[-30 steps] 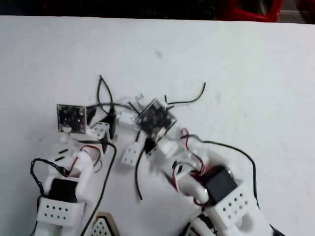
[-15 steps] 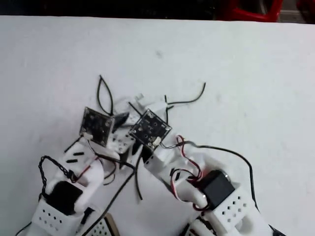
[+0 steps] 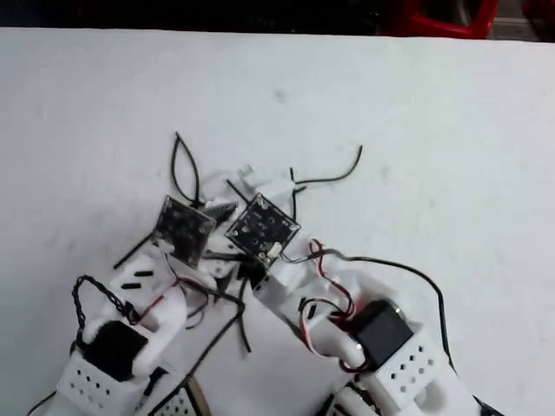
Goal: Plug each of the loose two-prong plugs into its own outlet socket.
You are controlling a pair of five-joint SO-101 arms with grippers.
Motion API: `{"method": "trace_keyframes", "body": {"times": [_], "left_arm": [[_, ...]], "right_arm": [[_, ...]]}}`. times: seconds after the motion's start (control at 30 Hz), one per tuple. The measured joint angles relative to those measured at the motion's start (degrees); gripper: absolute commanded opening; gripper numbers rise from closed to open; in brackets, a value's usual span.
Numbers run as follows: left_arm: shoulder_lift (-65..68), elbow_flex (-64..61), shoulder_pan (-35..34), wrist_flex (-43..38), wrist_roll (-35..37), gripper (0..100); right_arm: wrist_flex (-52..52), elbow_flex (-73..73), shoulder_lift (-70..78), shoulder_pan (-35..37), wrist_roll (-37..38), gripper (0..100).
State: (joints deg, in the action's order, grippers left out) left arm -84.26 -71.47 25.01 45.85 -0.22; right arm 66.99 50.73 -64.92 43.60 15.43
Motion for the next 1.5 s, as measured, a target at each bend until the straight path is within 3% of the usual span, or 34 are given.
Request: {"method": "trace_keyframes", "body": {"times": [0.17, 0.37, 0.63, 0.73, 0.93, 1.27, 1.37, 1.5], "left_arm": [[0.7, 0.0, -11.5, 3.3, -1.0, 18], [0.7, 2.9, -19.8, 13.5, -9.1, 18], [2.5, 5.5, -20.5, 20.2, -12.4, 19], [10.3, 6.9, -20.0, 20.2, -12.5, 20], [31.0, 13.5, -14.7, 21.2, -13.5, 31], [59.3, 18.5, -11.5, 15.9, -11.2, 31], [65.2, 18.5, -11.0, 12.5, -11.1, 29], [71.0, 19.9, -10.6, 9.7, -11.2, 17]], "right_arm": [[0.0, 0.0, 0.0, -6.1, 0.0, 1.9], [-1.7, 2.2, 0.0, -12.4, -1.1, 1.9], [-5.6, 5.2, 0.0, -18.6, -2.4, 1.9], [-6.6, 5.3, 0.0, -21.0, -3.5, 1.9], [-9.1, 7.5, 0.0, -23.7, -3.7, 1.9], [-10.5, 8.4, 0.0, -24.2, -3.7, 1.9], [-10.5, 8.4, 0.0, -24.2, -3.7, 1.9], [-10.5, 8.4, 0.0, -24.2, -3.7, 1.9]]}}
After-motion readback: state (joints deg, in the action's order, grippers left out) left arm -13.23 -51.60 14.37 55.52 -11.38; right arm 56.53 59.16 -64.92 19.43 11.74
